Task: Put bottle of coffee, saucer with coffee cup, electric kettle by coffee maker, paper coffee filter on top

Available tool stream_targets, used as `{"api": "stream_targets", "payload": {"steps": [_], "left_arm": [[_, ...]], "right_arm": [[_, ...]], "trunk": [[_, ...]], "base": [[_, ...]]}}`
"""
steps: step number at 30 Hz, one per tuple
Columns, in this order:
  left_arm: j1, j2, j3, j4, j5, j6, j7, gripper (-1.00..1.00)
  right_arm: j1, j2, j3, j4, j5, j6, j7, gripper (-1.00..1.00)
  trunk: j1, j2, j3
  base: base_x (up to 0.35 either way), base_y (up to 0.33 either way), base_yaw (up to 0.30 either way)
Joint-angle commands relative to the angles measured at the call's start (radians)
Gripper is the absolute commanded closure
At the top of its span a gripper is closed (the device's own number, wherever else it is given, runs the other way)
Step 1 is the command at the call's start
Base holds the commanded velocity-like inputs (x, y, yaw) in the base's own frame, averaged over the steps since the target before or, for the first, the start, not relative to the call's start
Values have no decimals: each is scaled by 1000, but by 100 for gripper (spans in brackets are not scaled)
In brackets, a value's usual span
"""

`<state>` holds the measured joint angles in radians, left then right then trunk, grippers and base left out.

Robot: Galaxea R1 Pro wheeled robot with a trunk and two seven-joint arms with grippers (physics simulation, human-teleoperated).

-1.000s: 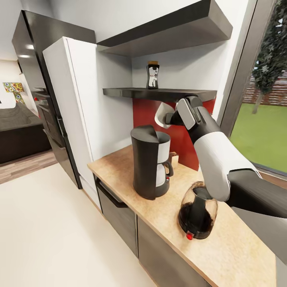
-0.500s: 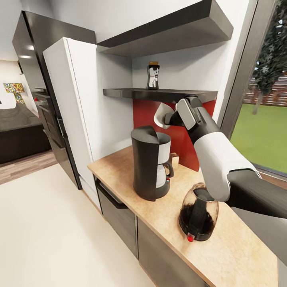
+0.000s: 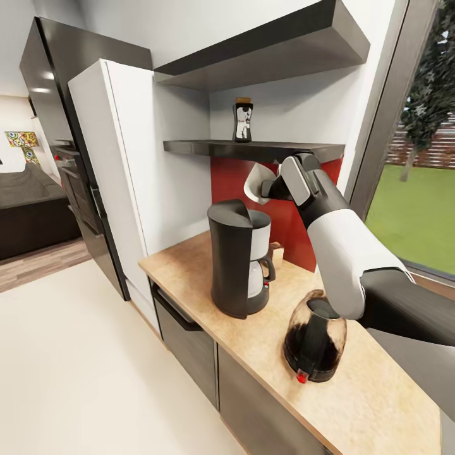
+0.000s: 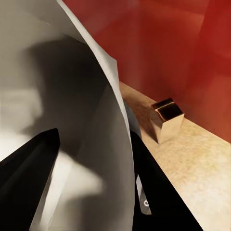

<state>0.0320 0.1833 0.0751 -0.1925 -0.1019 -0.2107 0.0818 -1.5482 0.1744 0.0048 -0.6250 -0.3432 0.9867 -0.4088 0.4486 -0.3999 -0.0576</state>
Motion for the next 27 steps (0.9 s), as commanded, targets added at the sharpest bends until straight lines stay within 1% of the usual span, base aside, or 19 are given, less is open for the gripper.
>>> {"api": "stream_targets", "payload": {"steps": [1, 4, 9, 12, 16, 27], "left_arm": [[1, -1, 8, -2, -10, -1, 1, -100], [1, -1, 7, -2, -11, -1, 1, -100], [1, 0, 6, -2, -12, -1, 1, -100], [1, 0, 6, -2, -12, -1, 2, -100], [1, -1, 6, -2, -12, -1, 1, -100], [1, -1, 6, -2, -12, -1, 1, -100]], "right_arm": [[-1, 0, -2, 0, 33, 5, -7, 100], [-1, 0, -8, 1, 33, 5, -7, 100], [-1, 0, -43, 4, 34, 6, -8, 100], [-1, 0, -56, 35, 33, 6, -7, 100], [-1, 0, -61, 70, 32, 6, -7, 100], [-1, 0, -60, 82, 32, 4, -7, 100]], "trunk": [[1, 0, -2], [1, 0, -2], [1, 0, -2], [1, 0, -2], [1, 0, -2], [1, 0, -2]], "base": [[0, 0, 0], [0, 0, 0], [0, 0, 0], [0, 0, 0], [0, 0, 0], [0, 0, 0]]}}
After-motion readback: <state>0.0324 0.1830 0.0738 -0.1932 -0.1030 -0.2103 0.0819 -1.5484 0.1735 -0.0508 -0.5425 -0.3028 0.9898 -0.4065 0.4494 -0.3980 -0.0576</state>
